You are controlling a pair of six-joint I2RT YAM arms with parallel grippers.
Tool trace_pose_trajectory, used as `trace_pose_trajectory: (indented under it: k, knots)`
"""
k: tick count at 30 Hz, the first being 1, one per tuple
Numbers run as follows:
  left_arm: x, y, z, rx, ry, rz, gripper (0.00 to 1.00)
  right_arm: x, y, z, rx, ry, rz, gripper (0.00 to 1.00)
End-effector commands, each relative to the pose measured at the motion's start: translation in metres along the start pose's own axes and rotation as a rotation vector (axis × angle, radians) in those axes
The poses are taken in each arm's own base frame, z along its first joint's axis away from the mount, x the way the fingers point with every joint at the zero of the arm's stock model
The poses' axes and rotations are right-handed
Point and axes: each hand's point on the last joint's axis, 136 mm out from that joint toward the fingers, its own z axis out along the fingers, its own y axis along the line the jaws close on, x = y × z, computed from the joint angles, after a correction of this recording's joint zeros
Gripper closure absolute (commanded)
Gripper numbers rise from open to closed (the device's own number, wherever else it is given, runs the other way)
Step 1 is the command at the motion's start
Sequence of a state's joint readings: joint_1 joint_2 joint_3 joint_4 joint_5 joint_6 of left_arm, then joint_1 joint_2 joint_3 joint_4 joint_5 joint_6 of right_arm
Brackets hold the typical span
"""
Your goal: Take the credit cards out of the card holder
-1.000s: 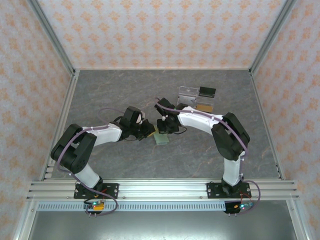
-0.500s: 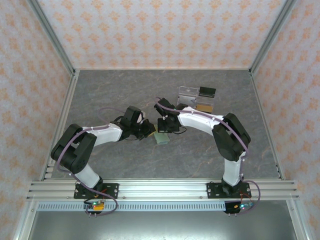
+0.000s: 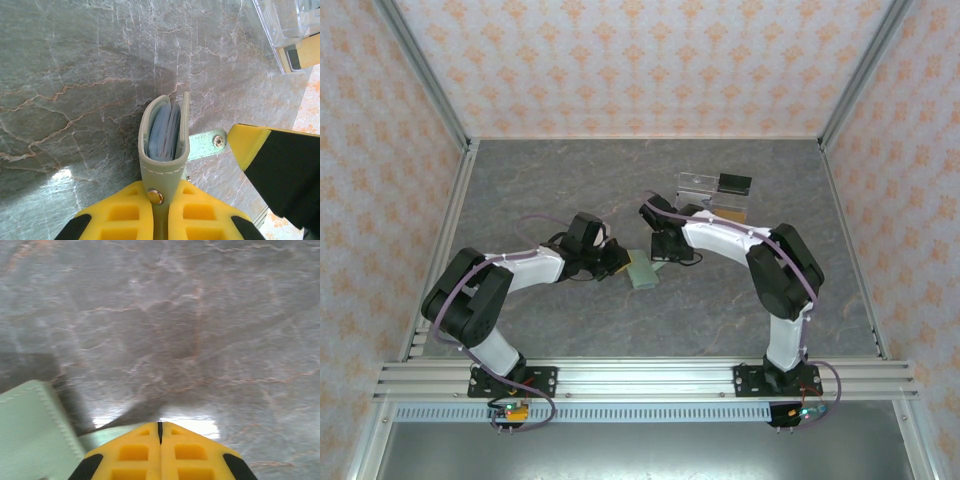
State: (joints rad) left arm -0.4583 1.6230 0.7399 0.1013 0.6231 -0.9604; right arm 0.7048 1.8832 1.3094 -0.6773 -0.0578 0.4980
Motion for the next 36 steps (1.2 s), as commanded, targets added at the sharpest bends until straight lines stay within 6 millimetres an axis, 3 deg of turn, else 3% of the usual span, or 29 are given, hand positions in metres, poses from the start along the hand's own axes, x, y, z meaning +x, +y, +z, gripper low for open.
trace_pose_trajectory:
  k: [1, 4, 7, 10, 18, 21, 28, 30, 33, 34, 36]
  knots:
    - [-0.001, 0.005, -0.005, -0.036, -0.011, 0.008, 1.00, -0.002, -0.011, -0.015, 0.043, -0.033, -0.002, 1.00]
    - [0.000, 0.002, -0.004, -0.024, -0.002, 0.014, 1.00, -0.001, 0.014, -0.023, -0.108, -0.024, -0.025, 0.97]
    - [-0.001, 0.000, -0.004, -0.020, -0.002, 0.018, 1.00, 0.002, 0.033, -0.033, -0.225, -0.007, -0.036, 0.71]
    - [-0.002, -0.001, -0.005, -0.024, -0.002, 0.025, 1.00, 0.004, 0.039, -0.034, -0.259, 0.007, -0.044, 0.62]
    - [-0.002, 0.002, -0.004, -0.044, -0.001, 0.032, 1.00, 0.013, 0.058, -0.034, -0.362, 0.067, -0.074, 0.57]
    - [-0.002, 0.003, -0.005, -0.047, -0.003, 0.031, 1.00, 0.012, 0.054, -0.029, -0.327, 0.070, -0.068, 0.56]
    - [-0.003, 0.003, -0.005, -0.053, -0.006, 0.030, 1.00, 0.021, 0.042, -0.006, -0.236, 0.123, -0.069, 0.68]
    - [-0.004, 0.004, -0.006, -0.059, -0.010, 0.030, 0.92, 0.021, 0.041, -0.003, -0.226, 0.126, -0.070, 0.73]
    - [-0.007, 0.004, -0.011, -0.078, -0.029, 0.032, 0.56, 0.020, 0.039, -0.003, -0.215, 0.118, -0.069, 0.88]
    - [-0.010, 0.002, -0.014, -0.085, -0.041, 0.038, 0.49, 0.019, 0.038, -0.005, -0.214, 0.108, -0.070, 0.94]
    - [-0.016, 0.003, -0.024, -0.114, -0.071, 0.049, 0.40, 0.014, 0.038, -0.012, -0.223, 0.080, -0.067, 0.97]
